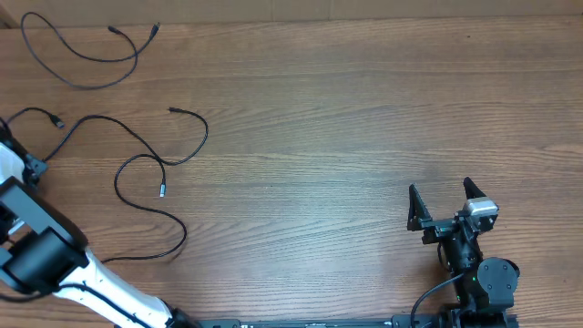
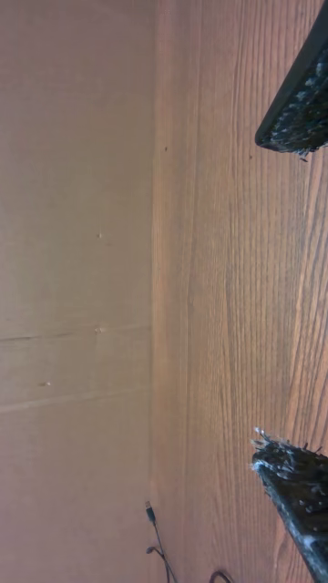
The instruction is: Untangle cables
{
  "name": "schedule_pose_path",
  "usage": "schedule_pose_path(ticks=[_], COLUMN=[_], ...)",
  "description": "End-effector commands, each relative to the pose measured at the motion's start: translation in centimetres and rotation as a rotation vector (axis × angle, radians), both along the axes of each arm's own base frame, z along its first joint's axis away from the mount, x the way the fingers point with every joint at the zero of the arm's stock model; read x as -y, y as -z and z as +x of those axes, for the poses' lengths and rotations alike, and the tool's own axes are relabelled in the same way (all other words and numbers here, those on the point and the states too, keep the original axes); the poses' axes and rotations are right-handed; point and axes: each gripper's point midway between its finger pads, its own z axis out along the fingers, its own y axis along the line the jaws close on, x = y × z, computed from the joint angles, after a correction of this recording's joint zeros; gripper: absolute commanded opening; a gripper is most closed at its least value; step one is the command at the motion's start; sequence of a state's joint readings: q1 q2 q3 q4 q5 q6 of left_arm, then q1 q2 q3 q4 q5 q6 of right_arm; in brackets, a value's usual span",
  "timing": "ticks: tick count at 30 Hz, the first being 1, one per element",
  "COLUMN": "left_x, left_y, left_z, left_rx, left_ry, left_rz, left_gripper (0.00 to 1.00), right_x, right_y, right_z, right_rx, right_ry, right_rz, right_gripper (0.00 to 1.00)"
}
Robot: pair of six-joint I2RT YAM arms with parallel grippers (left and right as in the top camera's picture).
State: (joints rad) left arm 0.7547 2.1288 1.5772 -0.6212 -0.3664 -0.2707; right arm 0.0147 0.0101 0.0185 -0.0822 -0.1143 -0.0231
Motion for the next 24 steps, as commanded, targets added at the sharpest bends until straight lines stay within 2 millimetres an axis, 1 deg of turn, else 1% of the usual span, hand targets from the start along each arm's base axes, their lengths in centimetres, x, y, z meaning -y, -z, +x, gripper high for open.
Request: schedule_pose_path(ticks=[1, 2, 3, 5, 7, 9, 10, 13, 16, 18, 20, 21, 22, 23, 24], left_x=[0.9, 1.8, 2.3, 3.1, 3.8, 4.5, 4.8, 5.5, 7.0, 8.9, 11.4, 13.8, 15.6, 17.6, 21.6], left_y=[-2.8, -2.2, -1.9, -1.6, -1.4, -1.4, -1.7, -3.4, -6.5, -9.6, -12.7, -15.0, -16.6, -18.3, -21.2], left_z=[-1.0, -1.3, -1.5, -1.7, -2.2, -2.6, -2.8, -2.4, -1.5, -0.5, 0.9, 2.2, 3.0, 3.7, 4.5], left_rx=[0.018, 0.000, -0.007, -0.017, -0.036, -0.049, -0.055, -0.016, 0.078, 0.177, 0.305, 0.409, 0.477, 0.544, 0.624], left_ry=[-0.018, -0.008, -0.005, 0.004, 0.006, 0.009, 0.009, 0.004, -0.010, 0.008, 0.036, 0.097, 0.145, 0.211, 0.355], left_rz=[-0.016, -0.065, -0.090, -0.127, -0.158, -0.189, -0.200, -0.231, -0.293, -0.371, -0.466, -0.548, -0.607, -0.669, -0.759], left_gripper=[0.15, 0.31, 0.36, 0.40, 0.54, 0.55, 0.55, 0.56, 0.64, 0.69, 0.72, 0.77, 0.82, 0.84, 0.88], right_x=[0.2, 0.2, 0.2, 0.2, 0.2, 0.2, 0.2, 0.2, 0.2, 0.2, 0.2, 0.2, 0.2, 0.2, 0.2], right_y=[0.2, 0.2, 0.2, 0.2, 0.2, 0.2, 0.2, 0.2, 0.2, 0.2, 0.2, 0.2, 0.2, 0.2, 0.2], right_z=[0.0, 0.0, 0.0, 0.0, 0.0, 0.0, 0.0, 0.0, 0.0, 0.0, 0.0, 0.0, 0.0, 0.0, 0.0], right_rx=[0.003, 0.003, 0.003, 0.003, 0.004, 0.004, 0.003, 0.004, 0.004, 0.004, 0.003, 0.003, 0.003, 0.003, 0.003], right_ry=[0.010, 0.010, 0.010, 0.010, 0.010, 0.010, 0.010, 0.010, 0.010, 0.010, 0.010, 0.010, 0.010, 0.010, 0.010], right_rz=[-0.008, -0.008, -0.008, -0.008, -0.008, -0.008, -0.008, -0.008, -0.008, -0.008, -0.008, -0.008, -0.008, -0.008, -0.008], right_gripper=[1.00, 1.00, 1.00, 1.00, 1.00, 1.00, 1.00, 1.00, 1.00, 1.00, 1.00, 1.00, 1.00, 1.00, 1.00])
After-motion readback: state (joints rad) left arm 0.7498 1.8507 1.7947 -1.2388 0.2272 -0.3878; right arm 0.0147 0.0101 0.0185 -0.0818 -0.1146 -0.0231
